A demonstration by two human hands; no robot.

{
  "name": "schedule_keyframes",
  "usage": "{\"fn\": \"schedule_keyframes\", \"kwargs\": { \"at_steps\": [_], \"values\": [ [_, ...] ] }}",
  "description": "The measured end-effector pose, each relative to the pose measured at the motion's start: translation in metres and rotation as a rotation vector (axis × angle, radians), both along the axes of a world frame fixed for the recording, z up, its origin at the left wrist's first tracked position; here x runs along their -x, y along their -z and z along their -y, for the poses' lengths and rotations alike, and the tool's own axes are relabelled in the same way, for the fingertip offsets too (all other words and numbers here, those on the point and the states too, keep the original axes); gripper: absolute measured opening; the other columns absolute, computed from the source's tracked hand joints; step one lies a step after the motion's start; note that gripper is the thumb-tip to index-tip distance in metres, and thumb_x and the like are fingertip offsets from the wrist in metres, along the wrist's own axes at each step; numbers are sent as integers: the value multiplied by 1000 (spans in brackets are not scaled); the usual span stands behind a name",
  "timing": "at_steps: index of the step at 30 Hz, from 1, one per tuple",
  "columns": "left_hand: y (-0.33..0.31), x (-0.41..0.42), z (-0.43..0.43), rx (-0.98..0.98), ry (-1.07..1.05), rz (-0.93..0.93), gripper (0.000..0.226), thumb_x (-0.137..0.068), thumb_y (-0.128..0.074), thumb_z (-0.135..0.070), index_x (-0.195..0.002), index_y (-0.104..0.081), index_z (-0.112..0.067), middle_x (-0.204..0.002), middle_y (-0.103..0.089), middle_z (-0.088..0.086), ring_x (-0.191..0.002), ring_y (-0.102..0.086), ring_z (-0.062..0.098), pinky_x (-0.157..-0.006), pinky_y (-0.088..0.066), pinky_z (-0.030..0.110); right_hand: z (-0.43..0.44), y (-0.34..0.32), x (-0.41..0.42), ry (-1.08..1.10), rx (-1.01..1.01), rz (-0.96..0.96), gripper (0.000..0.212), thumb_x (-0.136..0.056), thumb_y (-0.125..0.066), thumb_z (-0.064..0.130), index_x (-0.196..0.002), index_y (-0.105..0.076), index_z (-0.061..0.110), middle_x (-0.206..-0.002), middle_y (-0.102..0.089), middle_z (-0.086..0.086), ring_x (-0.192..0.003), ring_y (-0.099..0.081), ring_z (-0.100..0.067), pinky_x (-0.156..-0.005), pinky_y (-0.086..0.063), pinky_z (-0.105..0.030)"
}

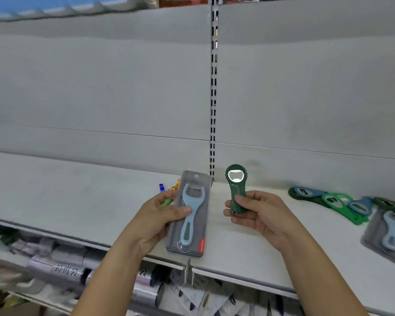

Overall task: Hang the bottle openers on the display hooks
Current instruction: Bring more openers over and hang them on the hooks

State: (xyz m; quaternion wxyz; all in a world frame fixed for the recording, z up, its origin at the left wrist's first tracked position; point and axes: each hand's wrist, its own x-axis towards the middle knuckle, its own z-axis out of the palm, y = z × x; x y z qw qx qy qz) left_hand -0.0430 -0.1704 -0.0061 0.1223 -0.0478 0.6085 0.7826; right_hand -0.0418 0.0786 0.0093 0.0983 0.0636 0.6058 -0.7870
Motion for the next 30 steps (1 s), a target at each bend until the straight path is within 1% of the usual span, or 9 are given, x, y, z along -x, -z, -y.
{"fn": "schedule_keyframes", "kwargs": {
  "at_steps": [2, 5, 9, 14, 18, 21, 24, 28, 30],
  "values": [
    [-2, -9, 20, 6, -43, -30, 54, -68, -79, -2, -119, -63, -10, -106, -75, 21, -88, -74, 30, -80, -62, 40, 20, -2, 0, -28, -2, -24, 12, -90, -67, 4, -99, -67, -4, -97, -75, -22, -89, -75, -35, -75, -63, -39],
    [-3, -24, 62, 18, -141, -77, 52, -69, -80, -5, -119, -67, -6, -108, -75, 20, -93, -73, 31, -88, -59, 43, 62, -3, 2, -79, -13, -67, 4, -87, -69, 1, -90, -69, -2, -88, -73, -18, -79, -72, -26, -73, -62, -36],
    [-2, -56, 136, 53, -311, -111, 49, -68, -80, -8, -115, -68, -9, -105, -76, 17, -92, -74, 31, -87, -58, 45, 143, -1, 2, -175, 10, -100, 18, -85, -68, -5, -103, -69, -3, -92, -74, -21, -83, -72, -28, -71, -63, -34],
    [10, -112, 252, 128, -499, -109, 47, -78, -77, -4, -121, -59, -13, -106, -76, 16, -97, -73, 33, -84, -59, 50, 280, 14, -12, -287, -25, -86, 28, -83, -69, -11, -107, -64, 0, -91, -75, -22, -83, -74, -35, -71, -64, -36],
    [26, -168, 348, 171, -638, -85, 41, -83, -74, -1, -120, -60, -14, -108, -76, 12, -100, -73, 31, -71, -60, 39, 397, 28, -32, -447, -71, -88, 20, -83, -72, -7, -101, -68, 1, -82, -76, -15, -76, -74, -26, -68, -63, -32],
    [39, -212, 411, 257, -762, -72, 36, -85, -75, -6, -115, -63, -20, -106, -77, 3, -97, -72, 22, -64, -50, 31, 480, 38, -51, -580, -92, -90, 16, -84, -70, -6, -98, -69, 2, -79, -76, -13, -71, -73, -24, -68, -63, -32],
    [52, -250, 461, 290, -891, -49, 34, -85, -74, -5, -113, -63, -21, -101, -78, -3, -84, -69, 11, -64, -45, 29, 552, 50, -72, -712, -117, -98, 15, -84, -70, -7, -97, -70, 1, -80, -73, -13, -67, -72, -19, -62, -61, -30],
    [70, -287, 519, 287, -1083, -17, 35, -83, -74, 0, -113, -64, -16, -98, -79, 1, -84, -71, 14, -66, -52, 22, 629, 63, -95, -847, -133, -81, 19, -84, -68, -10, -100, -68, -1, -76, -74, -8, -68, -73, -19, -64, -63, -33],
    [77, -300, 545, 285, -1165, -5, 35, -83, -75, -1, -112, -64, -17, -97, -79, 1, -88, -74, 18, -72, -56, 27, 665, 66, -102, -905, -139, -98, 19, -84, -68, -12, -100, -67, -3, -74, -74, -8, -67, -73, -20, -67, -63, -35]
  ]
}}
